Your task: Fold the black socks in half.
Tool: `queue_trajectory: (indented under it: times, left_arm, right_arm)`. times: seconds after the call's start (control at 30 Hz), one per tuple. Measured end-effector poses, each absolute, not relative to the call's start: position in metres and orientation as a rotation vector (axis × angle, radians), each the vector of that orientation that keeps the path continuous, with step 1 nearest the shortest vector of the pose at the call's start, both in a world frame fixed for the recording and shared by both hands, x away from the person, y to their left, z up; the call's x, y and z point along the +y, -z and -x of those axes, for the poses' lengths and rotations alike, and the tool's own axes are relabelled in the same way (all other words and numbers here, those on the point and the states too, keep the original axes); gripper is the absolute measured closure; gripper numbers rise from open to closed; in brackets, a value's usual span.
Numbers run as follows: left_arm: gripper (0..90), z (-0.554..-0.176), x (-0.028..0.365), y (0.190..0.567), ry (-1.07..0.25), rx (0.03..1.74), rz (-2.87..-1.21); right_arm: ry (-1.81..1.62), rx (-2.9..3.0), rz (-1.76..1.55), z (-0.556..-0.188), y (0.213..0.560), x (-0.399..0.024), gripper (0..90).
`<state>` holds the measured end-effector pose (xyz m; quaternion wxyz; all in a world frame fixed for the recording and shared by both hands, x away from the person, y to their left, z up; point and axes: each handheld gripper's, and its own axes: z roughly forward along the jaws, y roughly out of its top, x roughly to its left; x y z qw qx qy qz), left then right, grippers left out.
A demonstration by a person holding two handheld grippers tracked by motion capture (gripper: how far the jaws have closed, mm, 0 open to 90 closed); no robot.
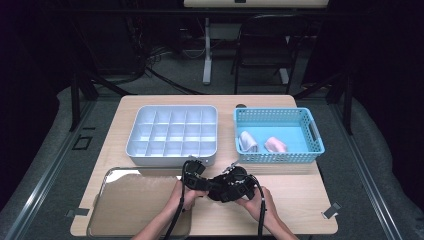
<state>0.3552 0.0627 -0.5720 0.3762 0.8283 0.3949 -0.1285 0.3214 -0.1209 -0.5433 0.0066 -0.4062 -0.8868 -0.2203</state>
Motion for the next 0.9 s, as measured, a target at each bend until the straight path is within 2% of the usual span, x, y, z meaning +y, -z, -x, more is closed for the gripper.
queue_trajectory:
  times: [0.07,0.2,0.33,0.47,0.9]
  left_arm:
    - [65.9,-0.354,0.061,0.569,0.299,0.996,-2.132]
    - [66.0,-0.352,0.065,0.563,0.252,0.987,-2.136]
    - [66.0,-0.351,0.072,0.554,0.188,0.983,-2.131]
    - [65.8,-0.349,0.075,0.551,0.178,0.976,-2.122]
    - [65.3,-0.339,0.079,0.539,0.053,0.924,-2.18]
  right_arm:
    - [0.693,-2.764,1.256,-0.321,0.541,-0.124,47.1]
    - [0.711,-2.788,1.167,-0.317,0.529,-0.133,42.3]
    - [0.733,-2.793,1.189,-0.317,0.522,-0.148,31.8]
    - [0.738,-2.802,1.231,-0.324,0.521,-0.161,24.0]
    - [0.741,-2.799,1.314,-0.334,0.527,-0.175,15.4]
